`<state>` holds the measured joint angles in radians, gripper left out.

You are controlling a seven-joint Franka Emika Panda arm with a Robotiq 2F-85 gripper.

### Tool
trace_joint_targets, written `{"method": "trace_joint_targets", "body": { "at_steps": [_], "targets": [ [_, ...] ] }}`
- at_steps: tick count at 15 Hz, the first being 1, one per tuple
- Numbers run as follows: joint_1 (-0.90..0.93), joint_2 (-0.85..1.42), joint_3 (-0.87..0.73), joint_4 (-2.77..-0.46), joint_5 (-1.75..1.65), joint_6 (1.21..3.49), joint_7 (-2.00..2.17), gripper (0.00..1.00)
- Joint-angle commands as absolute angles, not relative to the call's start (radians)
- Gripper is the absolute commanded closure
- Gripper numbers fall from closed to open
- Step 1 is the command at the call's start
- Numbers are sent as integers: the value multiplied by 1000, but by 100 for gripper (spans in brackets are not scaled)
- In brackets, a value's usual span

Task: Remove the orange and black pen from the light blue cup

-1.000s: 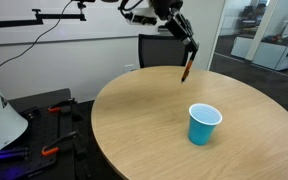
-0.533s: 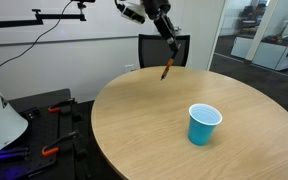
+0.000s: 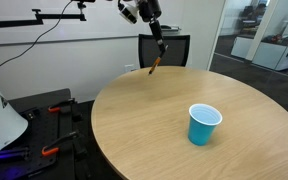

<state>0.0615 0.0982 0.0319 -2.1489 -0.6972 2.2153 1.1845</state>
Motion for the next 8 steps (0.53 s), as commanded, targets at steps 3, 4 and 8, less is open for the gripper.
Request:
{"method": "trace_joint_targets", "body": {
  "at_steps": [3, 4, 8],
  "targets": [
    [106, 268, 62, -2019, -588, 2183, 1001, 97],
    [113, 296, 63, -2000, -565, 2184, 962, 97],
    [143, 412, 50, -1918, -487, 2176, 829, 97]
  ]
}}
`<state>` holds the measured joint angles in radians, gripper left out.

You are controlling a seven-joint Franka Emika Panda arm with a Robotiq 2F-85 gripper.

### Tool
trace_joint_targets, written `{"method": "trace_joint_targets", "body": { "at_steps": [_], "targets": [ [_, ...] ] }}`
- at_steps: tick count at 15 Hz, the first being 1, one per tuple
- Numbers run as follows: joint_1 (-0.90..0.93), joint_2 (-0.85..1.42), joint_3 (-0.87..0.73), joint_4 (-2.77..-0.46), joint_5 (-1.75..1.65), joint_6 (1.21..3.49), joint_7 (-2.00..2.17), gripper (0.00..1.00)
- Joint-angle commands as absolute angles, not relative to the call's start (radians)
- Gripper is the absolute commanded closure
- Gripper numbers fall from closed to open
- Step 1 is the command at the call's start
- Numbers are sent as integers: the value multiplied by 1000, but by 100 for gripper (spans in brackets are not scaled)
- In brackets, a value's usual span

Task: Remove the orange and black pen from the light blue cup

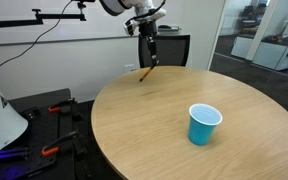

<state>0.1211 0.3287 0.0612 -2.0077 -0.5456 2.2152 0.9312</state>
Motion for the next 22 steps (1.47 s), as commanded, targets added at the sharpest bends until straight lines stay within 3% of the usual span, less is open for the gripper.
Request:
{"method": "trace_joint_targets", "body": {
  "at_steps": [1, 12, 13, 16, 22],
  "targets": [
    [148, 438, 46, -1899, -468, 2174, 797, 97],
    [169, 689, -10, -1665, -261, 2090, 558, 96],
    [172, 701, -16, -1650, -252, 2081, 555, 63],
    [189, 719, -33, -1622, -248, 2060, 568, 49],
    [235, 669, -60, -1676, -271, 2104, 625, 3]
  ]
}}
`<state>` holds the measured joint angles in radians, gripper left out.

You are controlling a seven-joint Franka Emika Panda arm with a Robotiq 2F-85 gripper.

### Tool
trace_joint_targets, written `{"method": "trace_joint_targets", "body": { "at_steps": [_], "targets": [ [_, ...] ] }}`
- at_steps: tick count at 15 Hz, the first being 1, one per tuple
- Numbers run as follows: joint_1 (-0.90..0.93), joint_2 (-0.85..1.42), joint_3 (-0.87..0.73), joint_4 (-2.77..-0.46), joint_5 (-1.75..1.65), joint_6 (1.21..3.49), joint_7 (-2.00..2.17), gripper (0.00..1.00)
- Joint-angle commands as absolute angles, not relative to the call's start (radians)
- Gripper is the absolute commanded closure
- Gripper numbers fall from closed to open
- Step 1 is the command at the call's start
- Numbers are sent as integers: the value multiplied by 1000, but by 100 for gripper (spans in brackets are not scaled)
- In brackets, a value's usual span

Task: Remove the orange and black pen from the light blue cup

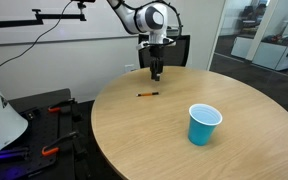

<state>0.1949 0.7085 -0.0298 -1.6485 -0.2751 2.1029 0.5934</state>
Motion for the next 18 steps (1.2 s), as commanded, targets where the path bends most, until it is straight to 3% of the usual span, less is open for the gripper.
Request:
{"method": "trace_joint_targets", "body": {
  "at_steps": [1, 8, 9, 18],
  "targets": [
    [241, 659, -64, -1687, -273, 2114, 638, 0],
    [282, 573, -82, -1782, -296, 2192, 751, 0],
    [266, 637, -67, -1703, -277, 2150, 709, 0],
    [270, 608, -69, -1739, -283, 2164, 730, 0]
  ]
}}
